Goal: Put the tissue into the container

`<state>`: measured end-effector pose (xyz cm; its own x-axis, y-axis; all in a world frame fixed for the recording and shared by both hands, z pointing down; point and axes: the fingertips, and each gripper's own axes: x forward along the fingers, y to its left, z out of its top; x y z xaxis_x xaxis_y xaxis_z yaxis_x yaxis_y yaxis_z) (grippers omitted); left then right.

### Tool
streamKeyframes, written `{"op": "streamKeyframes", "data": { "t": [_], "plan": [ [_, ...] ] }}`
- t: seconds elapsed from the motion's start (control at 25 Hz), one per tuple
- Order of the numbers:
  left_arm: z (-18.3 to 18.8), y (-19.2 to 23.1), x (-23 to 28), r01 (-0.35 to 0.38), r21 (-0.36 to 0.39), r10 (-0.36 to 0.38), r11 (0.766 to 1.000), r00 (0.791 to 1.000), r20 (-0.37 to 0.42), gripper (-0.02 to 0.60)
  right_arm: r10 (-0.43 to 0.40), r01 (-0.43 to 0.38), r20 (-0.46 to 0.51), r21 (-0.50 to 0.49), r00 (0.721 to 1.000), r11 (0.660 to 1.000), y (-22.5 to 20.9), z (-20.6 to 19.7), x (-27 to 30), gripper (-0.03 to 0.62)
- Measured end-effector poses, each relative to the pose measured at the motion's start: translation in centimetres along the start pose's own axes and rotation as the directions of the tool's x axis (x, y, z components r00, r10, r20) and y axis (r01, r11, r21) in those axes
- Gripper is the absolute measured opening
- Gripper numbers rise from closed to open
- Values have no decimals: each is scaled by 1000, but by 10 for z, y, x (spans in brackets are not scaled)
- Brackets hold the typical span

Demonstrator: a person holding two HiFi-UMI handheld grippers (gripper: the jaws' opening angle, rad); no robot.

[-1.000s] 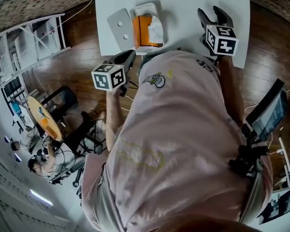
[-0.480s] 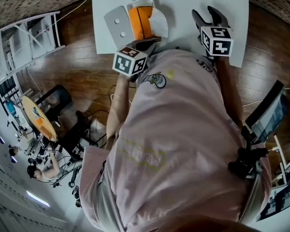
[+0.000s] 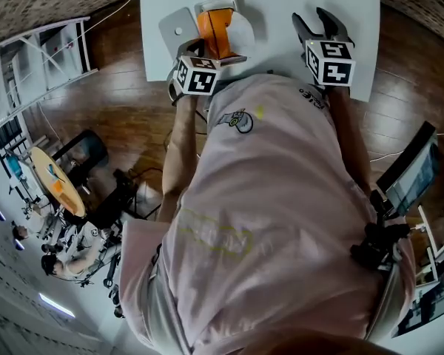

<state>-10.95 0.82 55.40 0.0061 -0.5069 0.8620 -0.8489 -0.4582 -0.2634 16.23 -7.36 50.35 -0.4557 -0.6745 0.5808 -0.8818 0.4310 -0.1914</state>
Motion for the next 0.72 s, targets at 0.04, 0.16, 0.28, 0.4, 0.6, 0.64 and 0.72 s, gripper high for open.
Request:
{"op": "streamKeyframes", "data": {
  "t": [0.04,0.16,0.28,0.4,0.6,0.64,0.72],
  "plan": [
    [14,17,-15,-70,-45,74,996,994,81,-2,-3,3,0,0,1000,1000,-1,-1,-1,253],
    [33,33,-18,-231,-34,233,972,946,227,-2,-18,19,-7,23,1000,1000,-9,-8,-4,253],
    [9,-6,38,-71,326,88,943,995,-37,-5,-28,28,-13,27,1000,999,-14,-11,-5,253],
    [58,35,5,-277,204,251,939,957,144,-2,-29,29,-11,15,1000,999,-13,-9,-6,253],
    [39,10,42,-182,542,187,820,981,47,2,-15,16,-18,6,1000,1000,-10,-12,-3,253],
    [44,19,36,-233,532,231,814,970,72,2,-14,14,-15,-4,1000,1000,-9,-11,-4,253],
    [60,36,13,-348,433,299,831,937,180,2,-12,12,-8,-12,1000,1000,-7,-8,-5,253]
  ]
}}
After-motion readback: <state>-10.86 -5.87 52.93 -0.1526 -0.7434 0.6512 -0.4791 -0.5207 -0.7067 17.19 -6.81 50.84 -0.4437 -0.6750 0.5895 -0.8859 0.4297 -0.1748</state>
